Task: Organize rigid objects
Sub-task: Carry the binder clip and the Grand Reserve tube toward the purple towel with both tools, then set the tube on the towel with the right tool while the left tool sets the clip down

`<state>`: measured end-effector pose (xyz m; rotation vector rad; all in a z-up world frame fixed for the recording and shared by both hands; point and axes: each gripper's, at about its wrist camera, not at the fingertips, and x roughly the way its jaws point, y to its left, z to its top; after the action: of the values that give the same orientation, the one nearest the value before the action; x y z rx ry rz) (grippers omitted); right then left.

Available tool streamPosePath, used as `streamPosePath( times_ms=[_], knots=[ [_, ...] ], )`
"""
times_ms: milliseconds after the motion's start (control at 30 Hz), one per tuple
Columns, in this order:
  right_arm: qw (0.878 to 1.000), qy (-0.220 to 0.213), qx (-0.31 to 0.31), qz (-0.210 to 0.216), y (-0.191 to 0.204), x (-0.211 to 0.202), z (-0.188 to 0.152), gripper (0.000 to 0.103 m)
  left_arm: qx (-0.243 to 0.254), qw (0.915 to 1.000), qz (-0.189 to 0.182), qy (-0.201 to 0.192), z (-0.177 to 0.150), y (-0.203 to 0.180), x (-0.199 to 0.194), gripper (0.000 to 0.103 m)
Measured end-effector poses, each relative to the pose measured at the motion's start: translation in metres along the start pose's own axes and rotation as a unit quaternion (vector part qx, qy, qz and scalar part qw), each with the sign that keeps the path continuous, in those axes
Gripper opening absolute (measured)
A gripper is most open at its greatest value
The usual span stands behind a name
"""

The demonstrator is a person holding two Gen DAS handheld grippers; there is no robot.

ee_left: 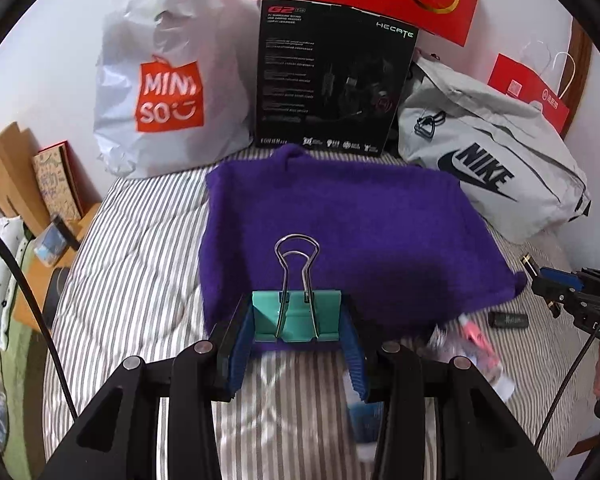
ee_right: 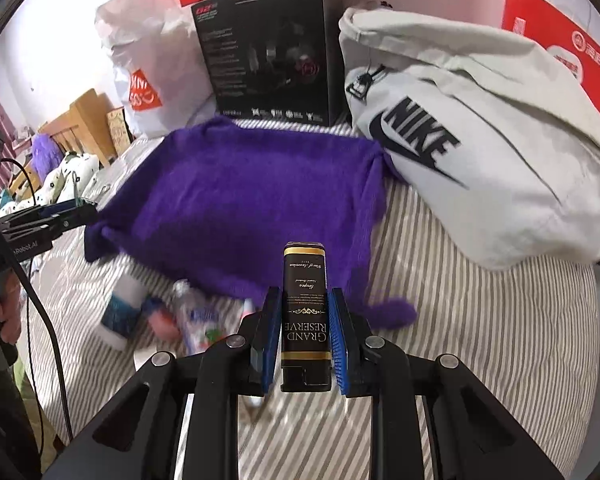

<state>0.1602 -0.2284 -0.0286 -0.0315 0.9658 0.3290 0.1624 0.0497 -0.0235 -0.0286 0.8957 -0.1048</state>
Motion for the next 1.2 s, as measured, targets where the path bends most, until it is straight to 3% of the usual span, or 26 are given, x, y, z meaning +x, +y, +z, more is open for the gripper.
streamPosePath(
  times_ms=[300, 633, 1200],
  knots=[
    [1.000, -0.002, 0.004, 0.012, -0.005, 0.038, 0.043, 0.023, 0.007, 0.9999, -0.007, 0.014, 0.039, 0.000, 0.048, 0.039],
    [1.000, 0.027, -0.005, 0.003, -0.010, 0.101, 0.080, 0.023, -0.011, 0.9991, -0.012, 0.038, 0.065, 0.006, 0.105, 0.039],
    [0.998, 0.063, -0.016, -0.023, -0.010, 0.160, 0.104, 0.023, 0.010, 0.9964, 0.010, 0.083, 0.089, -0.003, 0.167, 0.039]
  ],
)
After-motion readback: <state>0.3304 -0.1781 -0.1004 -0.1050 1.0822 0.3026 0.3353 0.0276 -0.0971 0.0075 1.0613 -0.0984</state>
